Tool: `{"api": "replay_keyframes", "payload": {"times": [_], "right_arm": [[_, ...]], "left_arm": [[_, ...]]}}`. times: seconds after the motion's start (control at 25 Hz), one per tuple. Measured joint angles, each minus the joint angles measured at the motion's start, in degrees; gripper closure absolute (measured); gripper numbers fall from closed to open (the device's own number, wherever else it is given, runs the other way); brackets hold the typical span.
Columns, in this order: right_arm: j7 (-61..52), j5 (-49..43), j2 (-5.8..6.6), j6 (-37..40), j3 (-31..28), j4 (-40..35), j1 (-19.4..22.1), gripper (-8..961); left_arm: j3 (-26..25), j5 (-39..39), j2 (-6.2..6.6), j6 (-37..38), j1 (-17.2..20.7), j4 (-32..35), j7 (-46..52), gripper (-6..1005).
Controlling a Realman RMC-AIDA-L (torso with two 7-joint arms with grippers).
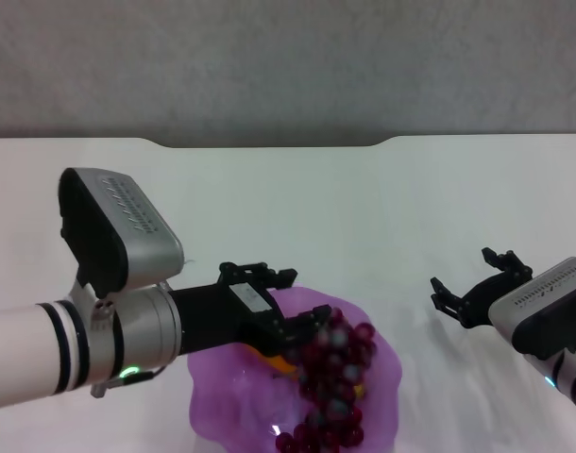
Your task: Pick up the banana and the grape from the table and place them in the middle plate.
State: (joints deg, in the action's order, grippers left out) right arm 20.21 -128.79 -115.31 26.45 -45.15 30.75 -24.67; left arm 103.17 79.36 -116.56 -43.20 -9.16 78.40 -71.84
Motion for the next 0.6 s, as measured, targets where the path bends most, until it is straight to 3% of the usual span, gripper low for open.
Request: {"api": "replay_keyframes", "payload": {"times": [0.2, 0.4, 0.6], "right_arm": [[0.00, 0.11, 0.00, 0.00, 0.12, -0.07, -0.02, 63], [0.00, 0.17, 0.00, 0.00, 0.16, 0.06, -0.03, 62], [0.00, 0.23, 0.00, 0.00, 0.16, 0.14, -0.20, 62]], "left_arm": [[-1.83, 0.92, -0.25, 6.12, 2.11, 1.10, -2.20, 435], [0.64, 8.25, -0.45, 27.63, 4.00, -2.48, -9.93, 222], [3.62, 17.56, -0.56, 44.98, 0.17, -9.93, -17.01, 123]]}}
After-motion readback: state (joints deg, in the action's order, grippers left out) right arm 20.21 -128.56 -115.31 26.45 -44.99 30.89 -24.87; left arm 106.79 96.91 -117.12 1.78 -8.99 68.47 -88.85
